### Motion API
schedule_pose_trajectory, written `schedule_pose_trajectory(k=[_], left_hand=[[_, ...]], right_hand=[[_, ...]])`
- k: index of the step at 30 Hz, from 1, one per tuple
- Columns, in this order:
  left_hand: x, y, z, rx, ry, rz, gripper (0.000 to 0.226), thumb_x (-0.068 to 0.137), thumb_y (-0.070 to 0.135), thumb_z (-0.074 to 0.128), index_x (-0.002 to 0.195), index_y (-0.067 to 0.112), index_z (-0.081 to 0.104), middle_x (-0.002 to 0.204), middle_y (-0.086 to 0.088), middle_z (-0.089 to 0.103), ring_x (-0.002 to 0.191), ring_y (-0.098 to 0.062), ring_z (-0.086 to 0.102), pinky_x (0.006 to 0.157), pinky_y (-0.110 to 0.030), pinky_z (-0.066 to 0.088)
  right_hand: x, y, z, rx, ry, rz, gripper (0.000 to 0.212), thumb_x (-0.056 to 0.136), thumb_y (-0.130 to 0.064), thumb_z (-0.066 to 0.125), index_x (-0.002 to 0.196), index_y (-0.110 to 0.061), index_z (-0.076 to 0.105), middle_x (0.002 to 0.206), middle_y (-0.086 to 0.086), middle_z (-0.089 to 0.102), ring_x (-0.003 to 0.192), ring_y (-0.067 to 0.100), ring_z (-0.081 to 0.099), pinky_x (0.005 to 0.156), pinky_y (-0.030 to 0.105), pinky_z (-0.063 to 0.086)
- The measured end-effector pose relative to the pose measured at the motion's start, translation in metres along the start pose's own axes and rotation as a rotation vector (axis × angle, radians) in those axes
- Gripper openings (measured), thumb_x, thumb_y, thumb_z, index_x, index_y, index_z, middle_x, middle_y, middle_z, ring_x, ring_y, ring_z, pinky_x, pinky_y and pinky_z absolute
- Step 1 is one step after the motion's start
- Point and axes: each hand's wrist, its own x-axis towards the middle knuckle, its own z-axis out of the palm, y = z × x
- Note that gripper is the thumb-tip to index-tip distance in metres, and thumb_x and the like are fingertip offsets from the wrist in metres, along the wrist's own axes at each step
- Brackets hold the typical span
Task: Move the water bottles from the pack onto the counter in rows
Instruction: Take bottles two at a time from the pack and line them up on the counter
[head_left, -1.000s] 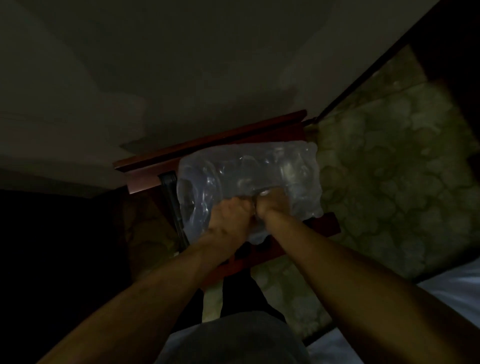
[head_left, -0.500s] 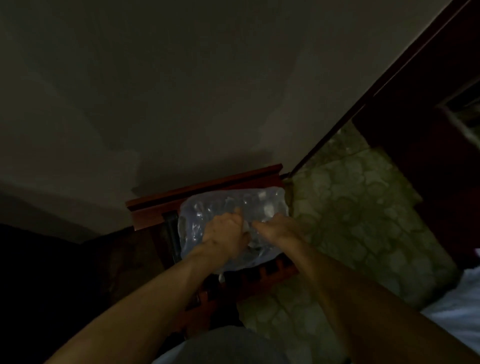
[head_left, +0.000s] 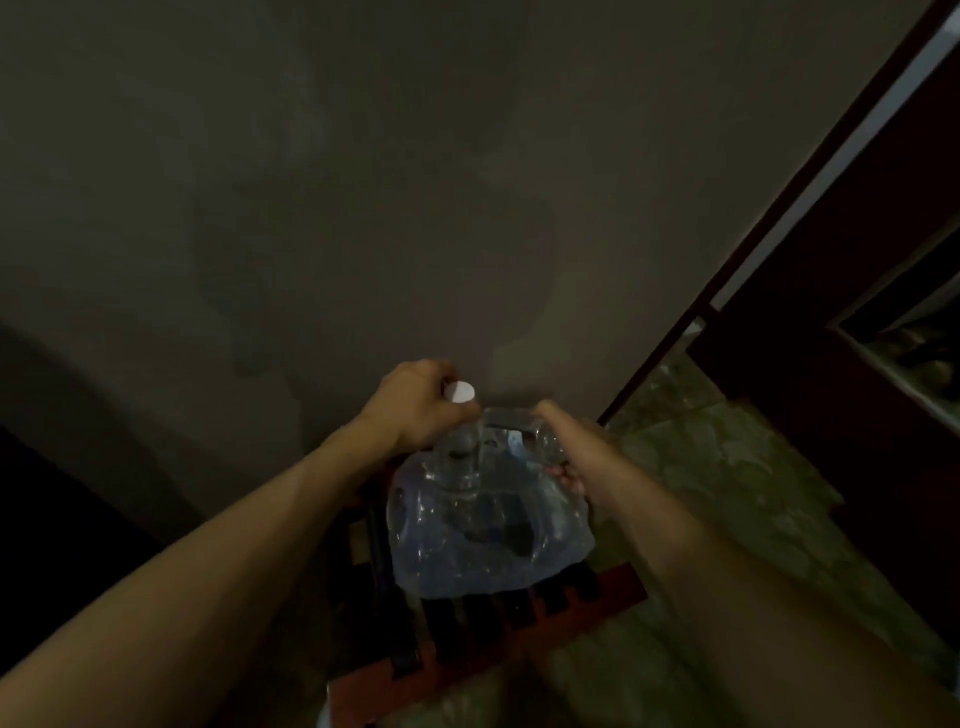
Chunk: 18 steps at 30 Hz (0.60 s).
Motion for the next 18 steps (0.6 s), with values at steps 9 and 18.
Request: schedule_pose_trajectory(k=[9, 18], left_hand=[[-0.097, 0.037, -0.125, -0.232, 0.318, 0.082, 0.026, 0.083, 0.034, 0.066, 0.093, 0.010, 0.069, 0.086, -0.015, 0.067, 0.072, -0.027, 0.059, 0.067, -0.041, 0.048], [-0.210, 0.062, -0.223, -0.320, 0.491, 0.139, 0.028, 0.080, 0.033, 0.065, 0.091, 0.009, 0.072, 0.069, 0.003, 0.057, 0.051, 0.000, 0.040, 0.046, -0.013, 0.031]], right_hand=[[-0.079, -0.020, 0.036, 0.329, -0.547, -0.273, 0.044, 0.083, -0.050, 0.063, 0.106, -0.013, 0.064, 0.068, 0.007, 0.066, 0.043, 0.007, 0.041, 0.044, 0.020, 0.030], [-0.174, -0.059, 0.092, 0.391, -0.966, -0.514, 0.055, 0.075, -0.024, 0.073, 0.127, -0.029, 0.056, 0.092, 0.005, 0.067, 0.063, 0.012, 0.058, 0.044, 0.019, 0.039]])
